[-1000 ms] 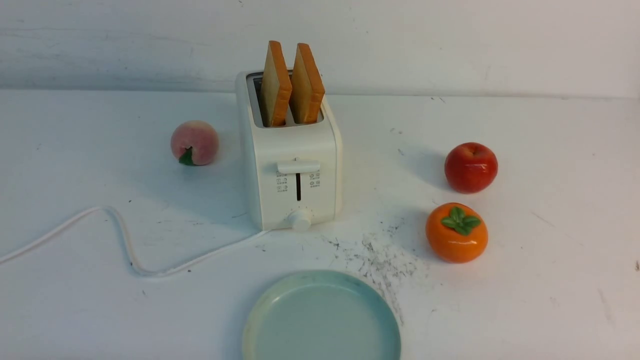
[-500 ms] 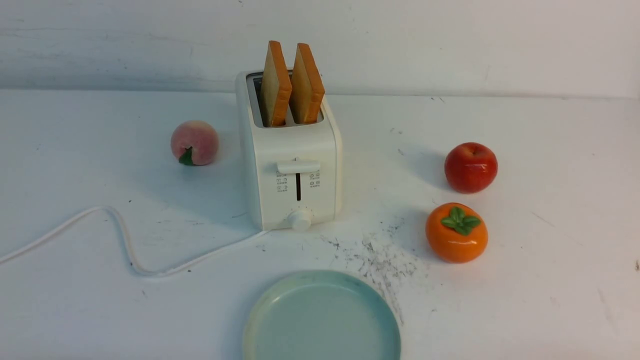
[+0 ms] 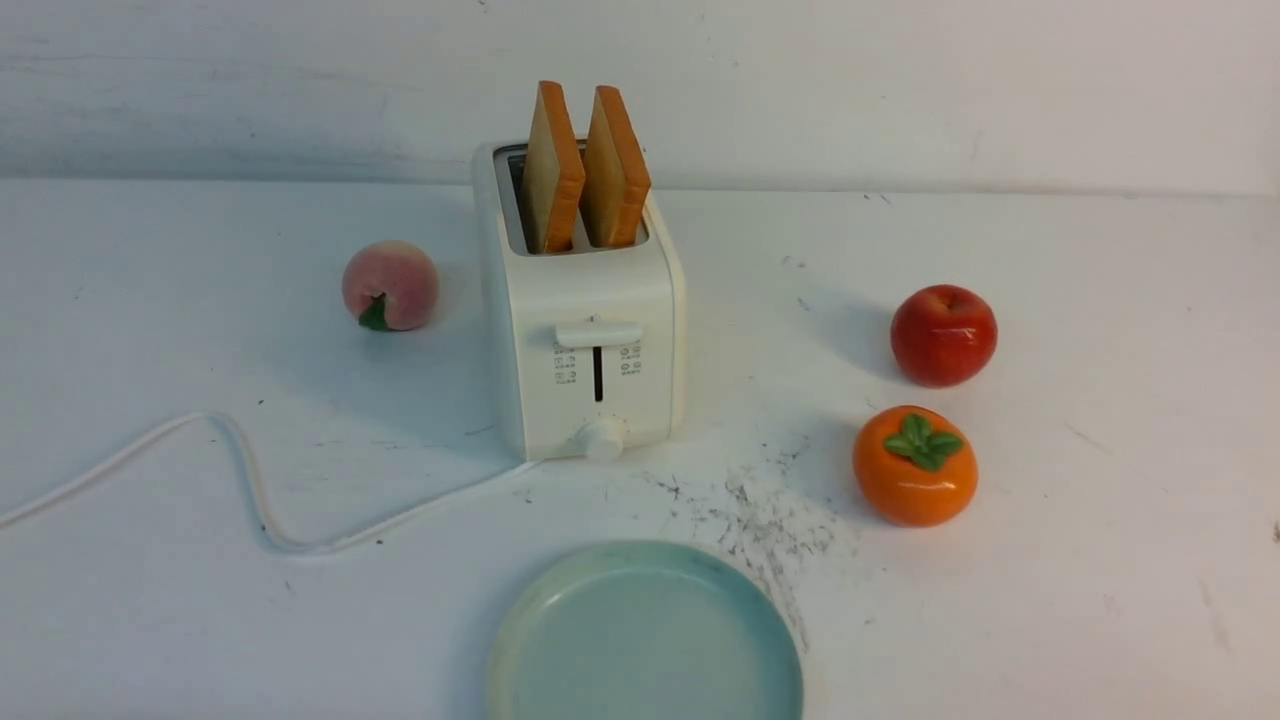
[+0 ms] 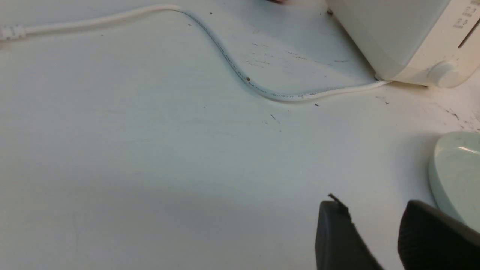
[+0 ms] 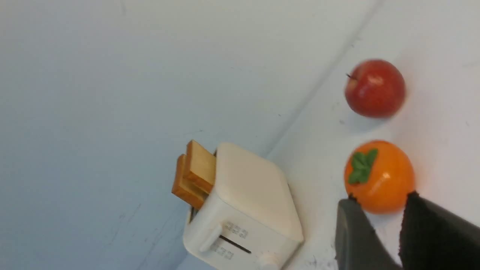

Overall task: Take toasted bread from bread machine on white table place on plate.
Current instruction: 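Grasp the toast slice in the toaster and pull it up out of the slot with the right gripper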

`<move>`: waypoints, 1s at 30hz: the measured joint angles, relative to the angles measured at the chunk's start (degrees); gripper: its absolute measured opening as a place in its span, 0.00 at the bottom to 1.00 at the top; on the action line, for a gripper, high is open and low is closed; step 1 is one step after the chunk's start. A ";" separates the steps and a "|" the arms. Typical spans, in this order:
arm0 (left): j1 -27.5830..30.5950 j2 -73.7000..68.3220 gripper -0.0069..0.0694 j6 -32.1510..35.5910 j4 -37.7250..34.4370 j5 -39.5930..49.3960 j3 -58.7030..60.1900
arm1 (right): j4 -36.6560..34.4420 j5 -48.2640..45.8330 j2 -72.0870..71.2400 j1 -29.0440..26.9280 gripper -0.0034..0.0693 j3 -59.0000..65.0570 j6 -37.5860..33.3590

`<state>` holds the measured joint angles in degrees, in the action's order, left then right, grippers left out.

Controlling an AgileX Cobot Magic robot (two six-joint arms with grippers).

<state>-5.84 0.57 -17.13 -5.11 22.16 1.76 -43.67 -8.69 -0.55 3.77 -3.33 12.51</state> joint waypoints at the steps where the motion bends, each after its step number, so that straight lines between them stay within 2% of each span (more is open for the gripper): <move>1: 0.00 0.00 0.41 0.00 0.00 0.00 0.00 | 0.07 0.21 0.43 0.00 0.26 -2.45 -3.87; 5: 0.00 0.00 0.41 0.00 0.00 0.00 0.00 | 0.19 -0.13 7.26 0.00 0.08 -11.28 -18.54; 6: 0.00 0.00 0.41 0.00 0.00 0.00 0.00 | 0.19 -0.27 8.30 0.00 0.07 -11.74 -19.26; 7: 0.00 0.00 0.41 0.00 0.00 0.00 0.00 | 0.19 -2.07 11.76 0.00 0.04 -14.45 -23.87; 8: 0.00 0.00 0.41 0.00 0.00 0.00 0.00 | 0.19 -2.81 13.01 0.00 0.04 -15.80 -25.08; 12: 0.00 0.00 0.41 0.00 0.00 0.00 0.00 | 0.55 -12.54 27.40 0.00 0.04 -23.56 -33.88; 13: 0.00 0.00 0.41 0.00 0.00 0.00 0.00 | 0.83 -16.60 34.84 0.00 0.04 -26.50 -36.01; 19: 0.00 0.00 0.41 0.00 0.00 0.00 0.00 | 0.94 -35.25 62.97 0.00 0.04 -39.01 -40.87; 23: 0.00 0.00 0.41 0.00 0.00 0.00 0.00 | -0.79 -45.58 74.92 0.73 0.04 -49.45 -45.29; 26: 0.00 0.00 0.41 0.00 0.00 0.00 0.00 | -1.13 -47.25 80.16 3.59 0.04 -55.32 -46.29; 30: 0.00 0.00 0.41 0.00 0.00 0.00 0.00 | -0.76 -44.22 83.32 9.41 0.04 -62.21 -45.82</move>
<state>-5.84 0.57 -17.13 -5.11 22.16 1.76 -44.44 -52.91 82.77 13.18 -65.54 -33.31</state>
